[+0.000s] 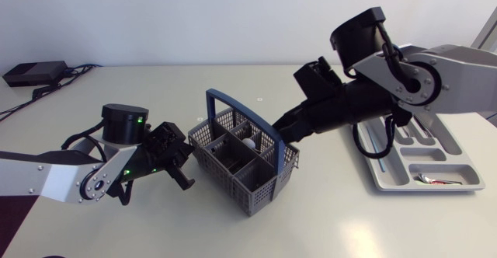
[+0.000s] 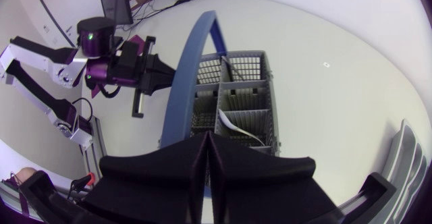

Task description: Sort the cutlery from the basket into the organizer compartments.

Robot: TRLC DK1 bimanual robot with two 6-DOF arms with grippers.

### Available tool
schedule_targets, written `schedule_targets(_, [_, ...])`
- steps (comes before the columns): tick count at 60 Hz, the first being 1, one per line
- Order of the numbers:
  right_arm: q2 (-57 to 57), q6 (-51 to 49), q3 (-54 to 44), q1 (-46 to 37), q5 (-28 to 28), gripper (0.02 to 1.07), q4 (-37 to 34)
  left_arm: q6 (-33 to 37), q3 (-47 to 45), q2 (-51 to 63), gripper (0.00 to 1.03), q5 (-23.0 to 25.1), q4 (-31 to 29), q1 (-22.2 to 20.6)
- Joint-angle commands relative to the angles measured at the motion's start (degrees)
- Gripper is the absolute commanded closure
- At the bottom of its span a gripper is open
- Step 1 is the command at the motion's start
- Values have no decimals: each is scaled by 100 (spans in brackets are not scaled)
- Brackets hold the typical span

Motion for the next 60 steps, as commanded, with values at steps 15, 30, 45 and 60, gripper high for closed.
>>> schedule_targets(15, [-464,-457,-405,-1110,261,101,-357,67,90,-96,100,242,23,194])
schedule_targets(30, [459,-650,-853,-1259,393,101,328,32,266,0,100,242,-65,80])
schedule_targets(45, [406,-659,-1029,-960,15,101,161,-12,767,466,100,215,-118,-78])
schedule_targets(60, [-104,-580,-1240,-486,32,101,-182,-56,1610,1081,100,207,-302,-237])
